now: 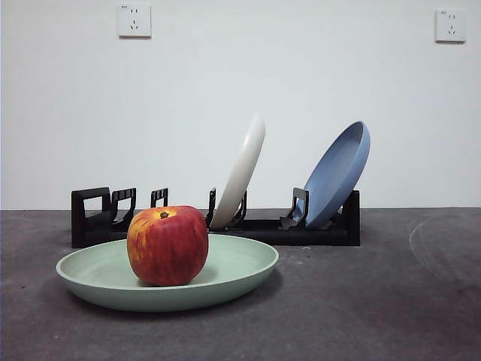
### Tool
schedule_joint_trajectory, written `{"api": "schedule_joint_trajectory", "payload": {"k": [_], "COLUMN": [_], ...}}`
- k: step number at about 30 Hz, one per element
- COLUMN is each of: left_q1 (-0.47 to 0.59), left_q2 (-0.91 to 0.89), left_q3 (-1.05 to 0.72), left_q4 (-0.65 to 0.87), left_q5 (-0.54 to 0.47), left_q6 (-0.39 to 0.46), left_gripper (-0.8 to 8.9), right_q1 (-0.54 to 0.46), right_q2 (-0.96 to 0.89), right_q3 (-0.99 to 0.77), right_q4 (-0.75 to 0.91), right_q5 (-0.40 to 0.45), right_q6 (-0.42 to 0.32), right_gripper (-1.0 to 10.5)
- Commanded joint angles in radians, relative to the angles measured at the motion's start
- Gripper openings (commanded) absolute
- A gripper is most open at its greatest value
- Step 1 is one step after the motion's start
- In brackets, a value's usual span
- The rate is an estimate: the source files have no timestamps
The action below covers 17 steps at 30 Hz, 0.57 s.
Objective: Take the green plate from the plate rack,put the plate on the table,take the apple from the table,put the apple in the plate
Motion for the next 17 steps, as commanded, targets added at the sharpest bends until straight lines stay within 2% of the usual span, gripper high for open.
{"api": "schedule_joint_trajectory", "payload": {"k": [1, 8, 10, 17], "left_q1": [-0.002, -0.003, -0.003, -0.003], "left_q2": [0.000, 0.000, 0.000, 0.000], "left_q3": [-0.007, -0.007, -0.007, -0.007], "left_q4": [0.007, 0.007, 0.007, 0.007], "left_q5": [-0.003, -0.003, -0.003, -0.003], "left_q6": [0.012, 0.012, 0.012, 0.012], "left_gripper": [-0.01, -0.01, -0.01, -0.01], "right_q1": [-0.001, -0.001, -0.001, -0.001], "right_q2": [-0.023, -0.032, -0.031, -0.031], "right_q3": [-0.011, -0.011, -0.011, -0.011], "right_q4": [0.005, 0.005, 0.008, 0.008], "right_q5": [0.003, 0.006, 0.007, 0.008], "right_q6": [0.008, -0.021, 0.008, 0.008], "right_gripper": [0.0, 0.0, 0.0, 0.0]}}
